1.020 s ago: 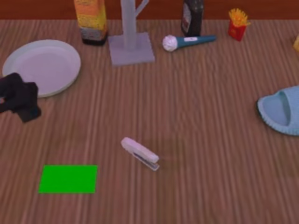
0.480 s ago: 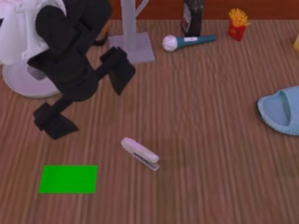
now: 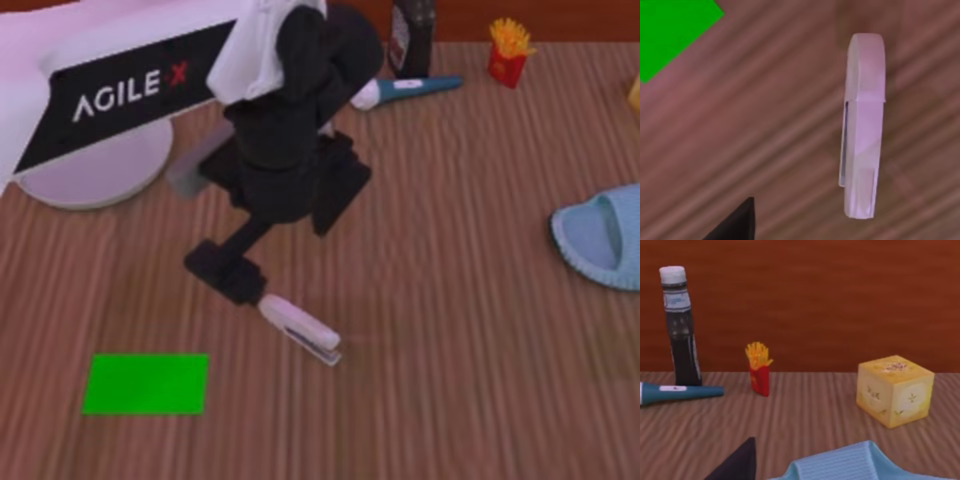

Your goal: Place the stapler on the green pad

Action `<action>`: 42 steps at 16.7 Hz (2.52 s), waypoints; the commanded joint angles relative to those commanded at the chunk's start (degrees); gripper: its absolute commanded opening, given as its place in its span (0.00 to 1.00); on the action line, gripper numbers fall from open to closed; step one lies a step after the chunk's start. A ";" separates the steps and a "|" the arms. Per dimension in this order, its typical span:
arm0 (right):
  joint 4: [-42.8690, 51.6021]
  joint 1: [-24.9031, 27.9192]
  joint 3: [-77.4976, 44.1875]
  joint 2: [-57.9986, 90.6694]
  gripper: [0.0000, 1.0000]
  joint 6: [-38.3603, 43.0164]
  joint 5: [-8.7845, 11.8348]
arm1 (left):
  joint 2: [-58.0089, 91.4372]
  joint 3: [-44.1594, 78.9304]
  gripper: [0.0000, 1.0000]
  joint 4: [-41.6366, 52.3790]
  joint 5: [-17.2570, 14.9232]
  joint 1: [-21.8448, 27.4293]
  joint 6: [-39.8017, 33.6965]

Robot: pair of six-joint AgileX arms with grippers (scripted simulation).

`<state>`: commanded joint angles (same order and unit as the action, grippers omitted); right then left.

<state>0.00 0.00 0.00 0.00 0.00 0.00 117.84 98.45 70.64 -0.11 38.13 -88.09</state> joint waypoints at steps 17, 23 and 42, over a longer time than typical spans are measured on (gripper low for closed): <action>0.00 0.00 0.00 0.00 1.00 0.00 0.00 | 6.36 -13.29 1.00 -19.42 -0.04 0.06 -0.24; 0.00 0.00 0.00 0.00 1.00 0.00 0.00 | 6.54 -13.71 0.85 -19.92 -0.04 0.07 -0.25; 0.00 0.00 0.00 0.00 1.00 0.00 0.00 | 6.54 -13.71 0.00 -19.92 -0.04 0.07 -0.25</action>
<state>0.00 0.00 0.00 0.00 0.00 0.00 124.38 84.74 50.72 -0.15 38.20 -88.33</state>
